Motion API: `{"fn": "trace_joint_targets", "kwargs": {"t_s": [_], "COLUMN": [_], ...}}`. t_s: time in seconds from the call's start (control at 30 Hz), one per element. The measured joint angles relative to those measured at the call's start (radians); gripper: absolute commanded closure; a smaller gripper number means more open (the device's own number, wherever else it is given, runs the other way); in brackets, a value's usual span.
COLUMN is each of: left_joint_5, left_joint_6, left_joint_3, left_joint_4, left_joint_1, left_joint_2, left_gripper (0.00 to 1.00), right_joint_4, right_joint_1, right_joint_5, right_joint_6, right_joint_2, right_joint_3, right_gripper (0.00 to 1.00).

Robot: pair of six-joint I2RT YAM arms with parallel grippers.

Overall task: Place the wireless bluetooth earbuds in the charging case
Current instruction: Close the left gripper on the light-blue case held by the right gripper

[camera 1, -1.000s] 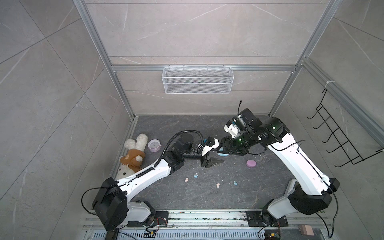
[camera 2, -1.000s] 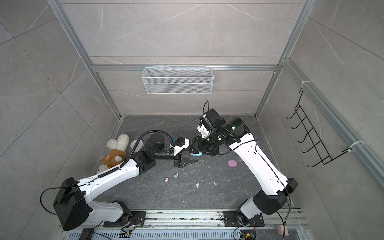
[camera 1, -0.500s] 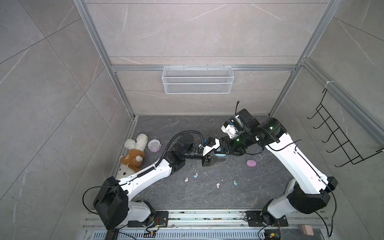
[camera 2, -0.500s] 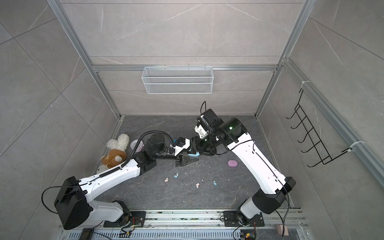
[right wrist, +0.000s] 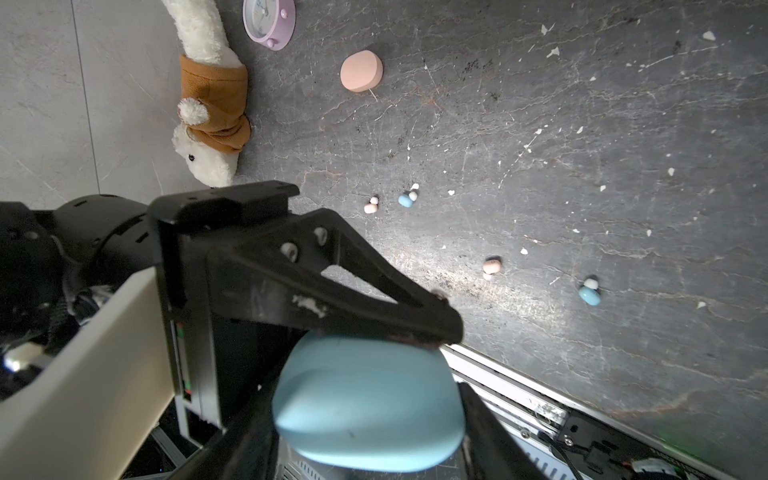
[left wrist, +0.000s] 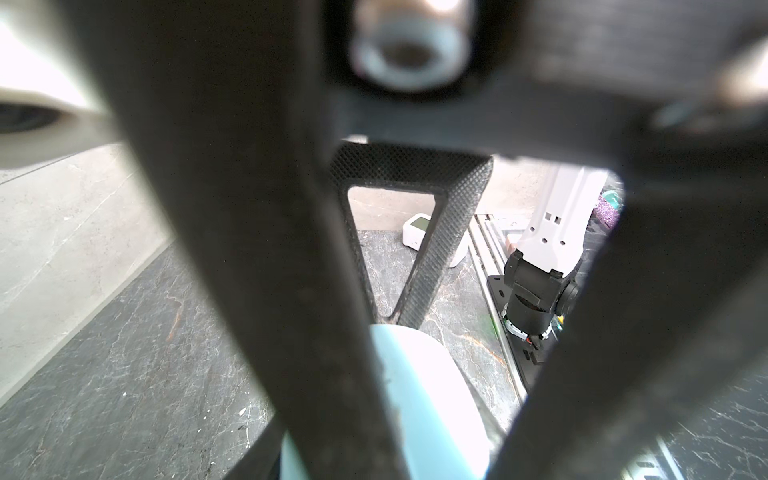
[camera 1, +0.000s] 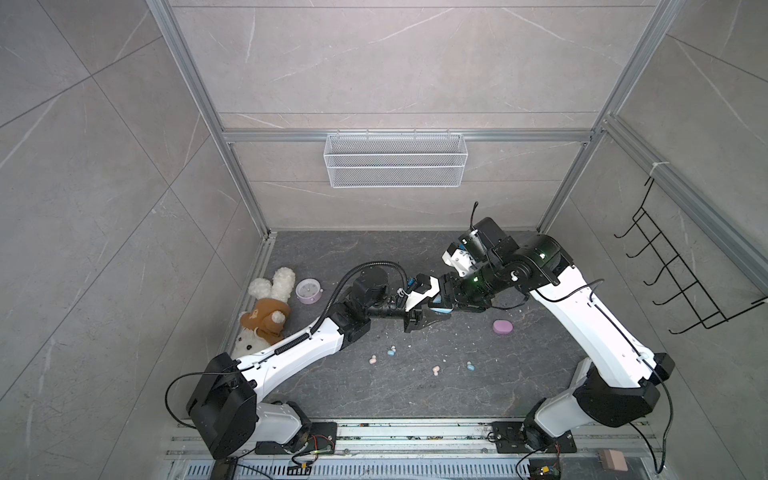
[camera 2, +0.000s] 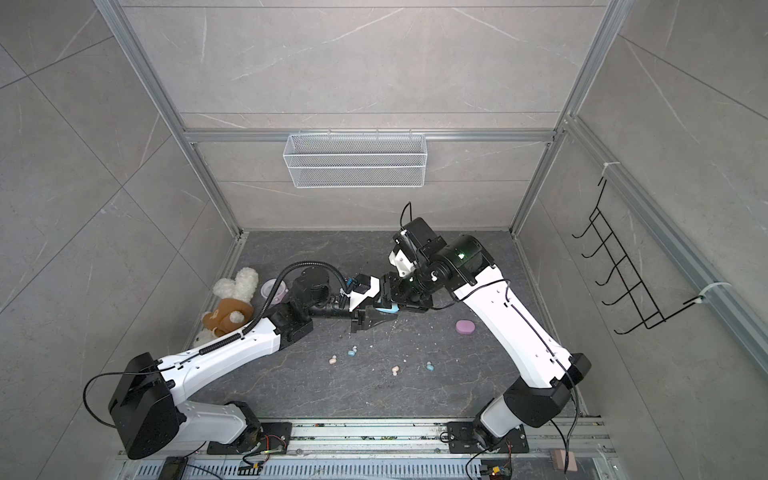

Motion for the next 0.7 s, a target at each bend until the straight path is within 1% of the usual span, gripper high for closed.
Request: {"fn": "trace_joint_targets", "kwargs": {"t_s": [0.27, 0.4, 0.53, 0.67, 0.7], "left_joint_5": [0.000, -0.001, -0.003, -0.003, -0.003], "left_joint_6": [0.002, 0.005, 0.009, 0.009, 0.009], "left_joint_3": [0.000, 0.000, 0.000, 0.001, 0.001], "left_joint_4": [-0.001, -0.001, -0.003, -0.005, -0.005], "left_joint_1": [-0.003, -0.005, -0.005, -0.005, -0.005], "left_joint_2": [0.000, 0.000, 0.000, 0.000, 0.000], "left_gripper": [0.53, 0.59, 0.63, 0.66, 0.66], "right_joint_4": [-0.013, -0.019, -0.019, -0.019, -0.019], "right_joint_1": [0.000, 0.000, 0.000, 0.000, 0.000], "right_joint_5": [0.000, -0.003, -0.003, -0.003, -0.003], "right_joint_6": [0.000, 0.004, 0.007, 0.007, 0.007], "right_joint_2": [0.008, 0.008, 0.009, 0.010, 0.010], "right_joint_3": [0.016, 0.018, 0.019, 0.019, 0.019], "right_gripper": [0.42, 0.42, 0.41, 0.39, 0.37]}}
